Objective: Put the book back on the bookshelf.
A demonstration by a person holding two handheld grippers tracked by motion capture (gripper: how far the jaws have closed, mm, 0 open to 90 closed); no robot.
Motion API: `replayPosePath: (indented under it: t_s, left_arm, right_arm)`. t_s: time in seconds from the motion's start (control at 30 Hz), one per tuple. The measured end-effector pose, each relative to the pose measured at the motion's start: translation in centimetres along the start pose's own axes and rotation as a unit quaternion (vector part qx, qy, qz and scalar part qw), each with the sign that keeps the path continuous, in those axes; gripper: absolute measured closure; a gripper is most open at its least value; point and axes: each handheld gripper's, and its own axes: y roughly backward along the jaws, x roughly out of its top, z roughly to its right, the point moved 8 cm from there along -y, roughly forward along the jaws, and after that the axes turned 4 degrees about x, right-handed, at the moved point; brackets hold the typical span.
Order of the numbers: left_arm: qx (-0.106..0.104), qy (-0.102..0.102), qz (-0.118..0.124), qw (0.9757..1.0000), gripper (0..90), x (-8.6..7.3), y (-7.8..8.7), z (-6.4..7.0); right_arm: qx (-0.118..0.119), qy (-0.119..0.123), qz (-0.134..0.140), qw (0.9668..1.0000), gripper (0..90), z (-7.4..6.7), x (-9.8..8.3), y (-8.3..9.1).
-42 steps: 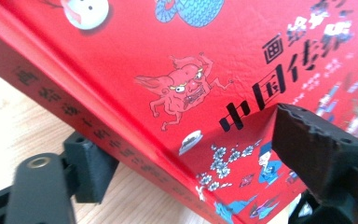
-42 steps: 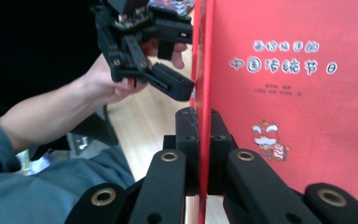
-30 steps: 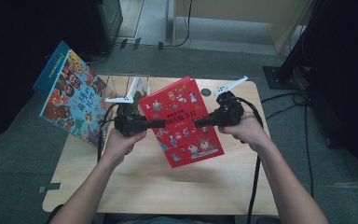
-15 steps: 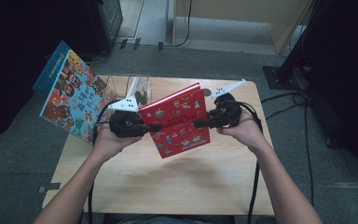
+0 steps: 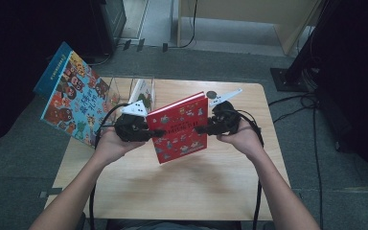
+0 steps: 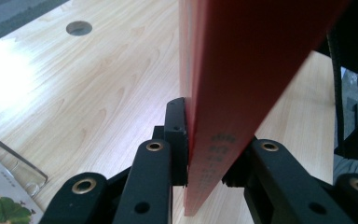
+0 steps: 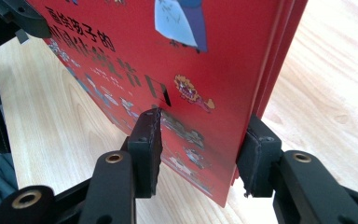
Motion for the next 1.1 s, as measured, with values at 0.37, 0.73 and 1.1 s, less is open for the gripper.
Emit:
replayPosePath:
  t_s: [0.37, 0.73, 1.1]
  left_arm:
    - [-0.002, 0.018, -0.042, 0.9989, 74.8, -0.6, -0.7, -0.3]
    - [-0.009, 0.017, -0.068, 0.9975, 73.2, -0.3, -0.7, -0.4]
    - [-0.016, 0.012, -0.112, 0.9936, 69.5, 3.0, 0.1, -0.8]
  right_arm:
    - [-0.006, -0.001, -0.013, 0.9999, 55.8, 0.1, -1.1, -1.5]
    - [-0.003, 0.002, -0.002, 1.0000, 55.7, 0.0, -1.4, -1.9]
    - [0.002, 0.014, 0.021, 0.9997, 54.9, -0.1, -1.4, -1.7]
